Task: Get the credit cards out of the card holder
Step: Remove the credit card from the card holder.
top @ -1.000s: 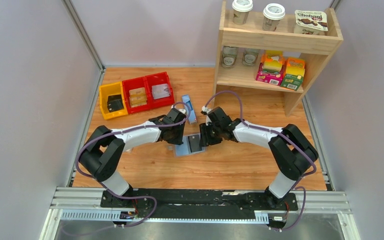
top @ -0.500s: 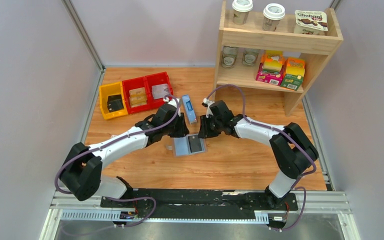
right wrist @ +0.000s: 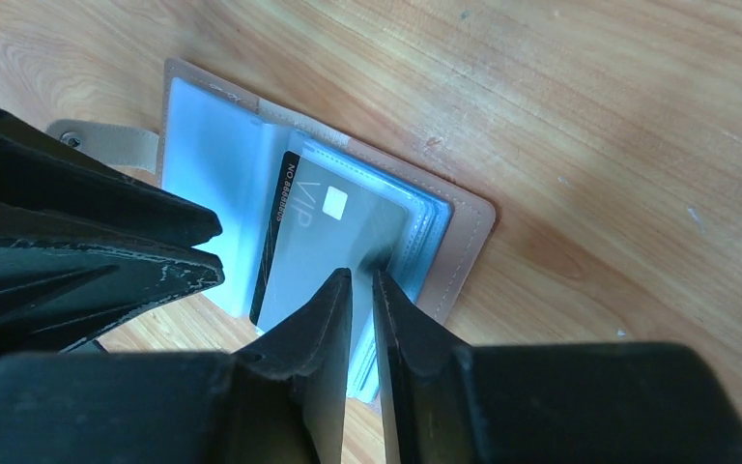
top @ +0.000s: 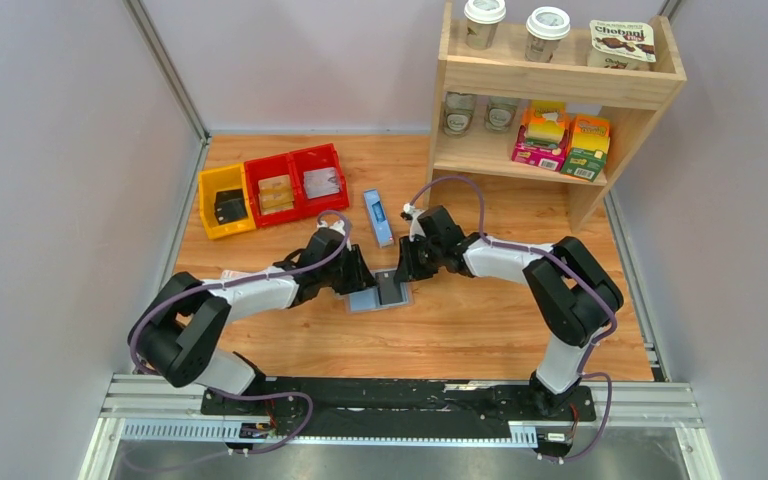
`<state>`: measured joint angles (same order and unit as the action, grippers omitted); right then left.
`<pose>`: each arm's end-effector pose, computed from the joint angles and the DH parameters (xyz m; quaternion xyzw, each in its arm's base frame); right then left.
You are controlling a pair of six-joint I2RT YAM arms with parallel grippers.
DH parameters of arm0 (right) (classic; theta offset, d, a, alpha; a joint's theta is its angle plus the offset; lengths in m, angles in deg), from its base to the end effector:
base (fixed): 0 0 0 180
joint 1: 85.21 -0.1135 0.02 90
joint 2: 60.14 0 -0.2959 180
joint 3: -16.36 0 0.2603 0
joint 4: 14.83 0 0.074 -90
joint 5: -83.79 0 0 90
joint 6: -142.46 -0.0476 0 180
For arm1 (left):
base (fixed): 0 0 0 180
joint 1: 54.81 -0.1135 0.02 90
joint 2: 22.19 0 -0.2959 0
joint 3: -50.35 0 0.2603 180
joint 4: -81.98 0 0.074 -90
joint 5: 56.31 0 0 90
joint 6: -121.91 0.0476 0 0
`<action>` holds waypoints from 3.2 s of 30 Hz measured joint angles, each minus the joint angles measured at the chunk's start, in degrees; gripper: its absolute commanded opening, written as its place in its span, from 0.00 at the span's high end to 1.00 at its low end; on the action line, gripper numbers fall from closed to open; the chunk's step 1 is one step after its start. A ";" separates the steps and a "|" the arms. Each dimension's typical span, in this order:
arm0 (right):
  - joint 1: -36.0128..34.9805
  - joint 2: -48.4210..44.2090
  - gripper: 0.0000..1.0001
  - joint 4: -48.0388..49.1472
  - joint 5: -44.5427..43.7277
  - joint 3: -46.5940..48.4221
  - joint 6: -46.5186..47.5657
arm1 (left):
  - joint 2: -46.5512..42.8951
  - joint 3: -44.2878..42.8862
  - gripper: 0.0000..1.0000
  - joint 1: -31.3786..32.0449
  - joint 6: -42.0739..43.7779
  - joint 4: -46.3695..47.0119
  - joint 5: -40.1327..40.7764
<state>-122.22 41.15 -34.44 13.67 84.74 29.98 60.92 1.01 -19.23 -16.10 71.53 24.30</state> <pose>0.2847 0.2349 0.1680 -0.1730 0.9183 0.2989 0.1937 0.2294 -0.1736 0.1782 -0.0677 0.9162 -0.3146 0.2388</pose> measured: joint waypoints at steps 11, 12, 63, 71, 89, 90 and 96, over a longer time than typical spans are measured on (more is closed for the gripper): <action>0.46 0.00 0.79 4.33 1.92 -2.27 -0.22 | 4.59 3.76 0.64 -1.95 -5.44 9.86 -4.96; 0.48 0.00 0.79 4.59 1.99 -2.38 -0.22 | 5.22 3.78 0.64 -2.01 -5.90 10.93 -5.51; 1.20 -0.31 0.75 8.20 3.69 -4.00 -2.45 | 4.48 15.61 0.68 -7.13 -17.29 28.74 -9.33; 1.20 -2.01 0.75 3.80 3.72 -2.14 -2.10 | 4.55 15.45 0.67 -7.13 -17.16 28.65 -9.84; 1.27 2.05 0.80 8.41 8.35 -2.93 -3.19 | 6.88 13.92 0.66 -7.17 -17.07 28.87 -11.15; 1.42 2.21 0.80 8.87 8.72 -2.99 -3.26 | 7.10 13.81 0.66 -7.17 -17.07 28.98 -11.26; 2.29 2.58 0.80 12.63 10.32 -4.70 -3.67 | 9.31 12.70 0.75 -7.32 -17.09 30.16 -12.22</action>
<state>-119.93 43.73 -21.81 23.99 80.04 26.31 70.23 13.71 -26.56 -33.19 101.69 12.08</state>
